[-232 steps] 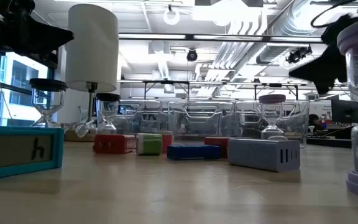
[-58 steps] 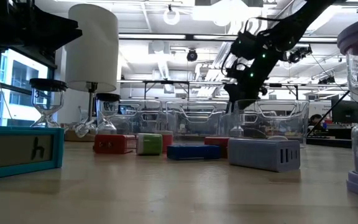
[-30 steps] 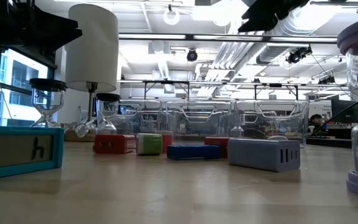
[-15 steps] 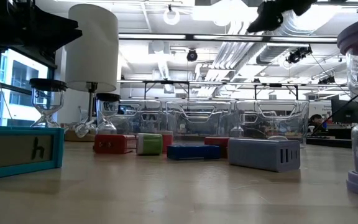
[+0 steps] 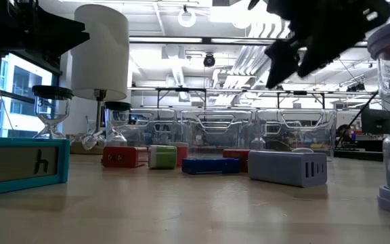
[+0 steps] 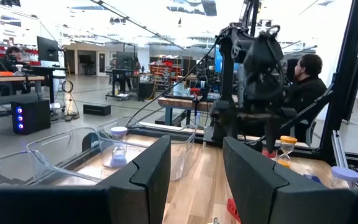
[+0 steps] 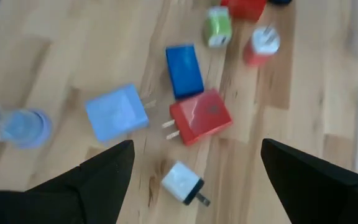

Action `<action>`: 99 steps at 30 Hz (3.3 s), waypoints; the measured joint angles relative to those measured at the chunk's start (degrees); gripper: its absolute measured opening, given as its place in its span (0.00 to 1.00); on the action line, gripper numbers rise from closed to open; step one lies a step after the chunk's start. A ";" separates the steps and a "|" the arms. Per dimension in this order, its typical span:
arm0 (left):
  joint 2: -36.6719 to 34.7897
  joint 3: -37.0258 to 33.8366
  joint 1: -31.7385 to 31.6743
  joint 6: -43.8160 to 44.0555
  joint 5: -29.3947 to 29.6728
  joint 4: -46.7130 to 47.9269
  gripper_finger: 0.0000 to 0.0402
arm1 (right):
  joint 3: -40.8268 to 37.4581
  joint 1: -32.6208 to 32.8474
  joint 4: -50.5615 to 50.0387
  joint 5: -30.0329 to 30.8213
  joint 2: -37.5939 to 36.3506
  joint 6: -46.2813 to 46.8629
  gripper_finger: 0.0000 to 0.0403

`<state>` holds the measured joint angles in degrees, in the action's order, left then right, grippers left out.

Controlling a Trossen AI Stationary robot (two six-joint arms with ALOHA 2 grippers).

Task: Pick & Place Office items
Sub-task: Put the white charger adapter into the left transparent bin

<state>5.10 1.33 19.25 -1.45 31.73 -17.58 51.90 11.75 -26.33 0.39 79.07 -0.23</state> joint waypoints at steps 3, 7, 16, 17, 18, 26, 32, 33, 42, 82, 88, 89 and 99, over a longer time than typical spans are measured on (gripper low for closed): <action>0.00 0.00 0.00 0.54 0.01 0.01 0.36 | 0.00 0.77 -0.91 2.13 2.74 0.62 0.85; 0.00 0.01 0.00 1.40 0.00 0.02 0.36 | 0.00 1.70 -3.64 5.10 5.66 3.56 0.85; 0.00 0.00 0.00 3.52 -0.17 0.02 0.36 | -0.02 2.94 -5.83 7.11 13.68 3.59 0.85; 0.00 0.01 0.00 3.56 -0.20 0.00 0.36 | -0.02 3.00 -5.48 7.13 14.35 3.58 0.85; 0.00 0.01 0.00 3.64 -0.24 0.02 0.36 | -0.02 3.15 -5.18 7.26 14.99 3.54 0.85; 0.02 -0.01 0.00 5.70 -0.28 0.15 0.36 | 0.04 4.52 -3.68 10.23 18.32 -3.78 0.85; 0.02 0.01 0.00 5.79 -0.26 0.41 0.36 | 0.11 5.53 -2.75 10.68 18.51 -10.59 0.82; 0.02 0.00 0.00 5.79 -0.26 0.46 0.36 | 0.11 5.57 -2.78 10.70 18.53 -11.24 0.80; 0.02 0.01 0.00 5.82 -0.24 0.46 0.36 | 0.04 5.55 -3.64 9.66 18.64 -11.68 0.55; 16.55 3.88 0.02 -26.65 -13.13 -18.57 0.36 | 14.67 2.90 -14.18 17.07 -1.72 1.41 0.30; 34.94 14.71 0.04 -33.44 -6.03 -18.88 0.36 | 14.67 -0.90 -4.21 6.43 -2.20 -4.40 0.30; 38.03 16.83 0.05 -33.72 -3.91 -18.72 0.36 | 14.69 -1.55 -2.62 4.60 -1.80 -5.57 0.30; 58.15 31.94 0.20 -39.80 3.49 -23.21 0.36 | 14.63 -5.81 2.25 -4.94 0.45 -11.41 0.30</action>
<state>63.25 33.27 19.44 -41.25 35.21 -40.79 66.53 5.94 -24.08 -4.55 79.52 -11.63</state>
